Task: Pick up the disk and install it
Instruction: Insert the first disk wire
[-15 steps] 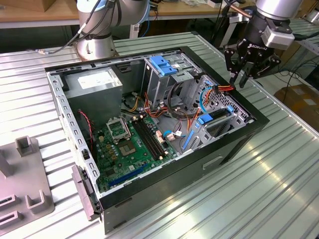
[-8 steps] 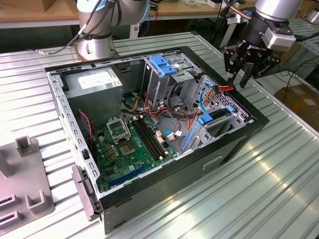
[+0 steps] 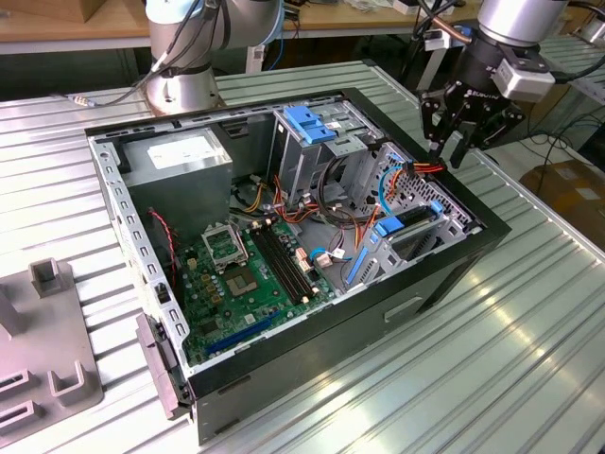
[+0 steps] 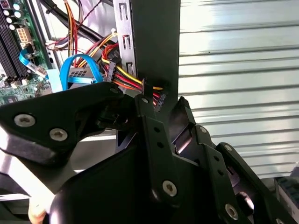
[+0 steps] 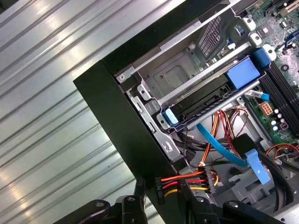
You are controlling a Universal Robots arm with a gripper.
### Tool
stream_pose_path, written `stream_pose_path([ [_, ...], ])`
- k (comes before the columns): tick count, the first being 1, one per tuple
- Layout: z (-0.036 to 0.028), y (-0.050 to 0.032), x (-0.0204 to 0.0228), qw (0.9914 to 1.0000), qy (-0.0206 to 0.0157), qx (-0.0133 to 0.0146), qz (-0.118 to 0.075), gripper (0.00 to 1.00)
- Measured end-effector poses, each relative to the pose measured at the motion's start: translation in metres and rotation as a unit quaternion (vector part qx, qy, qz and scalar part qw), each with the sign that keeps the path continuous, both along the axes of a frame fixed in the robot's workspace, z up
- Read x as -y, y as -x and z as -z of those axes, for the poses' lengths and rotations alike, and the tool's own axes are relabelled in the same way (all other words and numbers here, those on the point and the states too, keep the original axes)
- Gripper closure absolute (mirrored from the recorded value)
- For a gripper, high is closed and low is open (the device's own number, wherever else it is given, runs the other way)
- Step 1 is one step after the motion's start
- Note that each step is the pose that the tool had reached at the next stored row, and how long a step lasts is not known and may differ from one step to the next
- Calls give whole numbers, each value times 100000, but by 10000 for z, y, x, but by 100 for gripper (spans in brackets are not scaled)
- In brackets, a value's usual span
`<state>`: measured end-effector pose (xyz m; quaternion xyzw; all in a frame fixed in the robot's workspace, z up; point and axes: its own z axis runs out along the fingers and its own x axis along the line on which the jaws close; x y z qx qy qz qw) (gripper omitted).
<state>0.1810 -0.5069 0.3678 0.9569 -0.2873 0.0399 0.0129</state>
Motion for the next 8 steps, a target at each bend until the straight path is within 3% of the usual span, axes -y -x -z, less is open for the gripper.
stream_pose_path([
  [4,20,0,0,99999,-8,1,-397,60],
  [8,25,0,1,99979,-4,5,-2048,61],
])
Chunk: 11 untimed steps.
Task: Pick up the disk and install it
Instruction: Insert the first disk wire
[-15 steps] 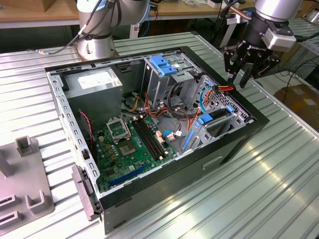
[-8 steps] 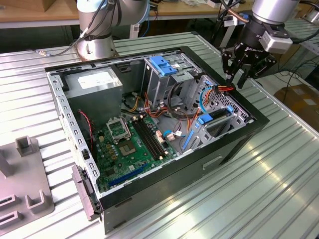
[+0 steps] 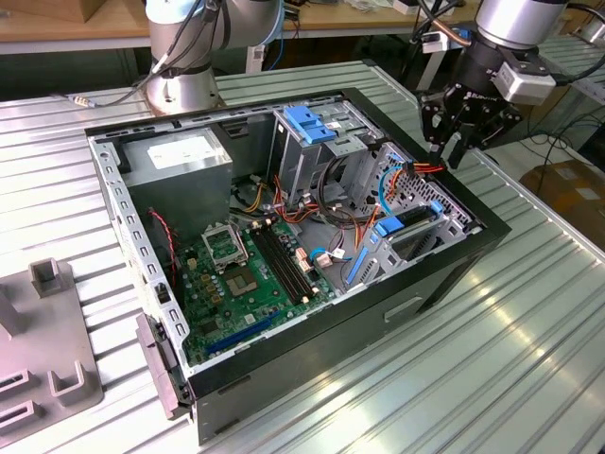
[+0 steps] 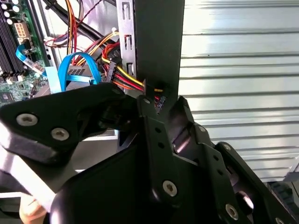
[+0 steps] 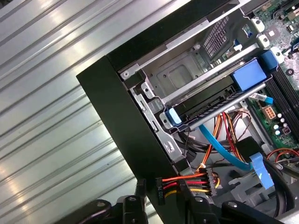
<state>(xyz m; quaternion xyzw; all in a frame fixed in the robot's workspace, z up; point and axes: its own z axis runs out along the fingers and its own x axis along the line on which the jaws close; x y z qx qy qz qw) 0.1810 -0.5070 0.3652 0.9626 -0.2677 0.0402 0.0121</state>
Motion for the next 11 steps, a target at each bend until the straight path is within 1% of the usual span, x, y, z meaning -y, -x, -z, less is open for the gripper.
stream_pose_path([
  [1,1,0,0,100000,-8,0,-8,67],
  [2,1,0,0,100000,-5,0,-12,67],
  [3,1,0,0,100000,-4,0,-9,74],
  [4,-11,0,0,100000,-14,-1,-11,84],
  [5,-61,0,0,100000,-9,-1,-10,84],
  [7,-106,0,0,100000,2,3,24,84],
  [9,-108,1,0,99998,-25,-3,641,84],
  [11,-109,1,0,99975,-8,-1,2232,84],
])
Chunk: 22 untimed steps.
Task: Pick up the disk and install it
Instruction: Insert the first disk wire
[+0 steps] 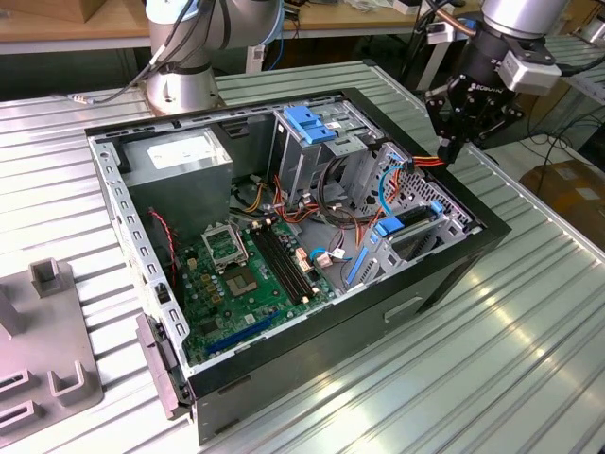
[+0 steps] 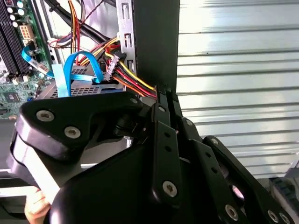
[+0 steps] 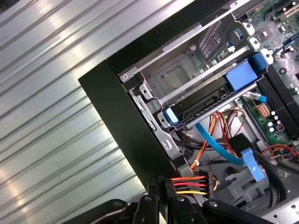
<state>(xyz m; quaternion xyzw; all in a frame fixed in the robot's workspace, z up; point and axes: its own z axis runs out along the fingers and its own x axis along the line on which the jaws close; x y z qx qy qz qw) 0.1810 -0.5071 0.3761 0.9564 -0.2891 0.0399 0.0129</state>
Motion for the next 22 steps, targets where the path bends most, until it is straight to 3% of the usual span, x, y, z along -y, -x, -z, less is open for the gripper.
stream_pose_path([
  [2,1,6,-1,99994,-2,1,1106,84],
  [11,3,192,0,99988,-3,1,1558,84],
  [18,5,198,0,99862,71,2,5242,84],
  [22,5,222,-1,99818,95,2,6033,84],
])
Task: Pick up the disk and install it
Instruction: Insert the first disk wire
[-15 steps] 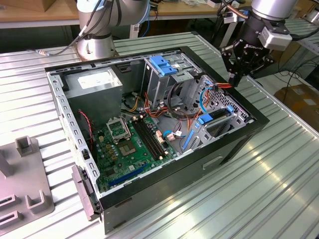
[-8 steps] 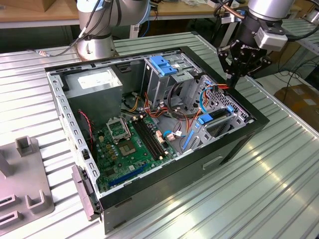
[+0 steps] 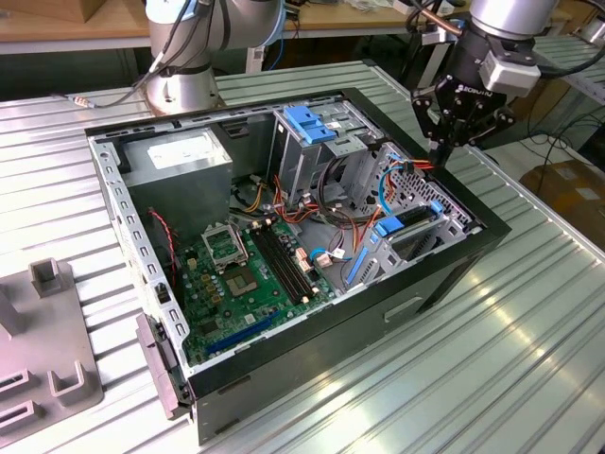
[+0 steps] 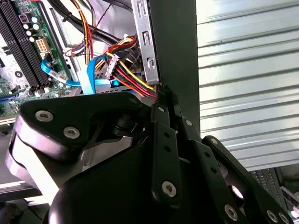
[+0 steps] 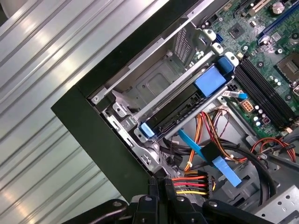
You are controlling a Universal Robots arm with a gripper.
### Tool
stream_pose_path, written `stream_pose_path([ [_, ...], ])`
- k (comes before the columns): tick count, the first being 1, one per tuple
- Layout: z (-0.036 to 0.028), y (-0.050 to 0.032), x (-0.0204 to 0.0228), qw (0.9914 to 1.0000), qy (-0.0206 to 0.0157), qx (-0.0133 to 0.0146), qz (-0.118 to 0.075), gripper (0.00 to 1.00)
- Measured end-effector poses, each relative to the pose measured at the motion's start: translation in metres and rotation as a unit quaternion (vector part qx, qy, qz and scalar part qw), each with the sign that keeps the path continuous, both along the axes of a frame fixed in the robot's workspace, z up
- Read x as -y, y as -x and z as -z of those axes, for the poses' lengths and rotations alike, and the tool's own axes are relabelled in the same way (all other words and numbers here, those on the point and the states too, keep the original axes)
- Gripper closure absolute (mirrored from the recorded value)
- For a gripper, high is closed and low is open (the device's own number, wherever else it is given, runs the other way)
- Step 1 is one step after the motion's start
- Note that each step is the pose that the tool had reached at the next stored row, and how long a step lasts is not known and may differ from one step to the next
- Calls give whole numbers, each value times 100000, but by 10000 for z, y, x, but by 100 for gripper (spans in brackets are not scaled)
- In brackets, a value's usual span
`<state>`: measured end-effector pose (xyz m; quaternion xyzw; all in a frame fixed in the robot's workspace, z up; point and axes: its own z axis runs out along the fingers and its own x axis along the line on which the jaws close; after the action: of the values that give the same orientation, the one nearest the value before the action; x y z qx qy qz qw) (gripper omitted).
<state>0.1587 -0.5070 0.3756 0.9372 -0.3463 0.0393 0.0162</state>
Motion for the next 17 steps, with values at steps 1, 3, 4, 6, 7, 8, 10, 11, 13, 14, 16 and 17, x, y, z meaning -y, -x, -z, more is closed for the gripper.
stream_pose_path([
  [1,1,16,0,100000,-3,-1,41,84],
  [3,2,69,0,100000,-3,1,75,84],
  [4,4,85,1,100000,4,4,316,84],
  [6,6,95,1,99992,16,4,1247,84],
  [7,6,99,1,99988,20,2,1559,84],
  [8,8,102,1,99982,17,1,1877,84],
  [10,9,109,1,99967,30,2,2557,84],
  [11,10,113,0,99958,31,2,2903,84],
  [13,13,125,0,99919,28,3,4034,84],
  [14,14,128,0,99905,35,1,4350,84],
  [16,15,134,1,99870,41,2,5088,84],
  [17,16,137,1,99847,45,3,5537,84],
])
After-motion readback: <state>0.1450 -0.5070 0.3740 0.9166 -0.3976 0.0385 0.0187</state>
